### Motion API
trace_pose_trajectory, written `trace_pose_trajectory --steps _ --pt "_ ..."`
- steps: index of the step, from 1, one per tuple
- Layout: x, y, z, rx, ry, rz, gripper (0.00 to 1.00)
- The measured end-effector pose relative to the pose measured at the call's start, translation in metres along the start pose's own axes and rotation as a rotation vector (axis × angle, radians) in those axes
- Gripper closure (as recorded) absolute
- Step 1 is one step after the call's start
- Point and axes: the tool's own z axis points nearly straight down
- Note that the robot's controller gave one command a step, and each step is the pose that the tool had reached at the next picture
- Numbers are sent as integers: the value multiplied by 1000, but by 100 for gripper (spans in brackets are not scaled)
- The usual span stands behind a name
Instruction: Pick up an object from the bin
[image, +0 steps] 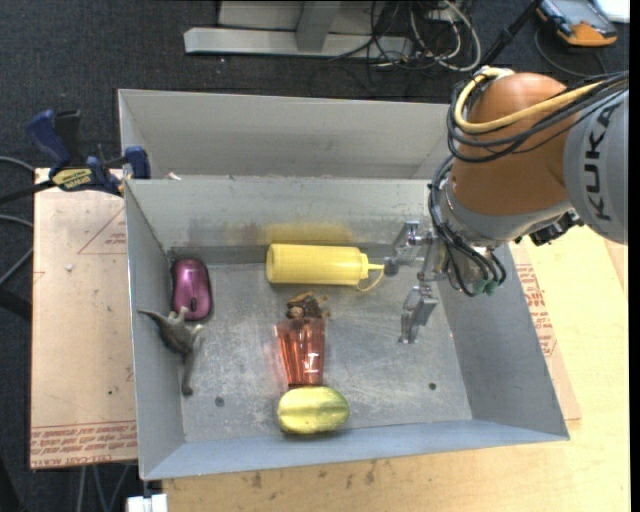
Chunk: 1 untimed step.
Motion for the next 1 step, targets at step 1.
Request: trace_pose_trajectory --steps 1 --pt "0 0 0 0 0 0 0"
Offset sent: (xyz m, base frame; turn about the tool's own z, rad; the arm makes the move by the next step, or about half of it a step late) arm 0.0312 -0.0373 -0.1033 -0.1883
